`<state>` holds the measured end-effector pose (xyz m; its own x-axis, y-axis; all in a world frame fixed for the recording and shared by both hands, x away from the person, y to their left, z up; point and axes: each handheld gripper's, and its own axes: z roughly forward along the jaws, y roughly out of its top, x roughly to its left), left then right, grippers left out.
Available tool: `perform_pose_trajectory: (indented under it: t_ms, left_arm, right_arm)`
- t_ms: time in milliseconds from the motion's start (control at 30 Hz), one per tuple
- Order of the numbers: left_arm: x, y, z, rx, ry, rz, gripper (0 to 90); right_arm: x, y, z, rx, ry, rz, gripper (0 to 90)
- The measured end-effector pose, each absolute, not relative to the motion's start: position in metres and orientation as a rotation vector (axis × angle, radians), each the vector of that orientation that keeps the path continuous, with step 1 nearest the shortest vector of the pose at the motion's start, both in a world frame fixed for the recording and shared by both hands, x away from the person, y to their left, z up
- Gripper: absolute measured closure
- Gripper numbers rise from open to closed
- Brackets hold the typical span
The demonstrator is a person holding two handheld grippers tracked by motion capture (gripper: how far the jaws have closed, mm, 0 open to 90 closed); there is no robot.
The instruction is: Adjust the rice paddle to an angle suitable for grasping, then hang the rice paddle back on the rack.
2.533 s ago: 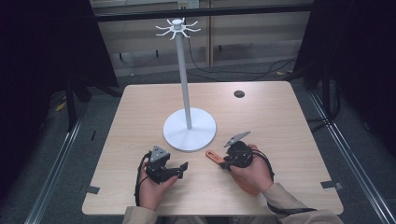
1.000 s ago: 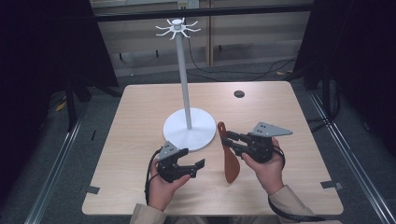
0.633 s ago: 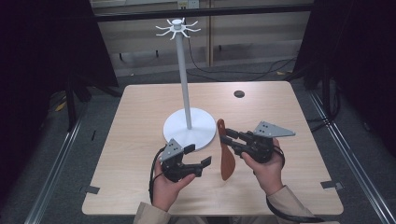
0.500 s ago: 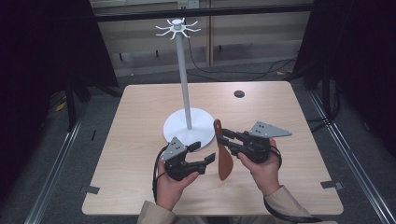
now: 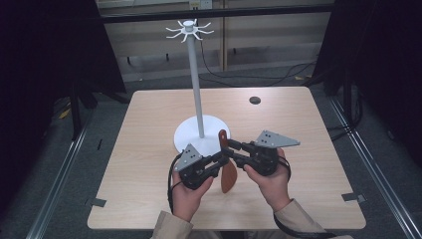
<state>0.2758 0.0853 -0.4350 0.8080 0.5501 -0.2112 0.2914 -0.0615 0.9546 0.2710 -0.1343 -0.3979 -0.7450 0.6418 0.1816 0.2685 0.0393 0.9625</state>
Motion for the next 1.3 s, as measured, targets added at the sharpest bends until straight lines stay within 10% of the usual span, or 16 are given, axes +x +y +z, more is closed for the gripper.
perform_pose_trajectory:
  t_ms: [100,833,1300]
  left_arm:
    - [0.277,0.090,-0.433,1.677,0.675,0.231,82.3]
    - [0.293,0.101,-0.413,1.696,0.716,0.232,82.4]
    - [0.307,0.105,-0.381,1.725,0.721,0.253,82.4]
  right_arm:
    - [0.271,-0.134,-0.398,0.920,2.016,1.774,77.7]
    - [0.257,-0.201,-0.450,1.039,2.087,1.470,8.4]
    - [0.250,-0.222,-0.455,1.088,2.084,1.451,1.4]
